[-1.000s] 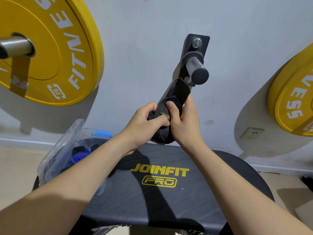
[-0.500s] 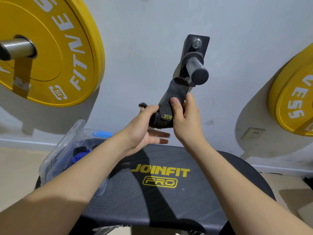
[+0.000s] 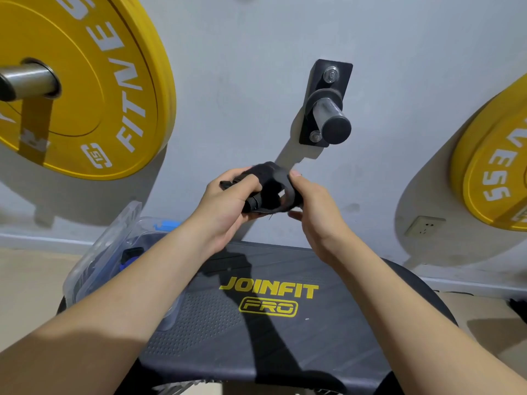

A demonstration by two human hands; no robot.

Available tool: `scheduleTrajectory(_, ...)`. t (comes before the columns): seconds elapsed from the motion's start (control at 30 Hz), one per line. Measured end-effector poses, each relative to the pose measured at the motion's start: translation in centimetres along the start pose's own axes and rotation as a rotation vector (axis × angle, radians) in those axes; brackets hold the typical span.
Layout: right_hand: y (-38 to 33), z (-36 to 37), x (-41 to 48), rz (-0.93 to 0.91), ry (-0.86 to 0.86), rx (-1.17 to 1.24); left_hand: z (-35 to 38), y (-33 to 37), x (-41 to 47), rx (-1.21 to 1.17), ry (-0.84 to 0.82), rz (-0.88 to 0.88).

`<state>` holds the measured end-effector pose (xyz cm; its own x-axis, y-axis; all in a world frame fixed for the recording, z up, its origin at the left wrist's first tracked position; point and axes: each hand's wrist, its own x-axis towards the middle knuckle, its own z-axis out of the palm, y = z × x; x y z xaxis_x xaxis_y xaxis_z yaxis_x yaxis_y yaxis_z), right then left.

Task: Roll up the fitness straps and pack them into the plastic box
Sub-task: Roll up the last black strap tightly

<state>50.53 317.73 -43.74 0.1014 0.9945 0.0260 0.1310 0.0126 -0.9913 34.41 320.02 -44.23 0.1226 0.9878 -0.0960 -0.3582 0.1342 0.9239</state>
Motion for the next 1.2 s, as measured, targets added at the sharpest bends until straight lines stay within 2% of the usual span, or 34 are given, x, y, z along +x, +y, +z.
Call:
scheduleTrajectory(0.2, 0.2, -0.5, 0.1, 0.15, -0.062, 0.181, -0.4, 0.2, 0.2, 0.114, -0.077, 0.093)
scheduleTrajectory(0.33, 0.6, -0.5, -0.2, 0.288, -0.098, 0.261, -0.8, 0.0, 0.4, 0.162, -0.058, 0.107)
scheduleTrajectory(0.5, 0.2, -0.3, -0.5, 0.177, -0.243, 0.342, -1.9, 0.4, 0.9, 0.287, -0.141, 0.181)
scheduleTrajectory(0.63, -0.1, -0.4, -0.3, 0.141, -0.214, 0.426, -3.0, 0.3, 0.9, 0.449, -0.233, 0.272)
scheduleTrajectory(0.77, 0.0, -0.8, 0.0, 0.178, -0.144, 0.303, -3.3, 0.2, 0.8, 0.397, -0.397, 0.231)
scheduleTrajectory(0.83, 0.0, -1.0, 0.1, 0.163, -0.131, 0.214, -3.3, 0.3, 0.8, 0.438, -0.411, 0.248)
scheduleTrajectory(0.97, 0.1, -0.8, -0.1, 0.063, -0.129, 0.042, -3.3, 0.7, 0.5, 0.682, -0.386, 0.338)
scheduleTrajectory(1.1, 0.6, -1.0, -0.3, -0.027, -0.194, 0.064, -3.4, 0.8, 0.5, 0.674, -0.342, 0.36)
scheduleTrajectory(1.2, 0.5, -1.7, -0.4, -0.032, -0.353, 0.163, -3.5, 1.2, 0.5, 0.656, -0.313, 0.369)
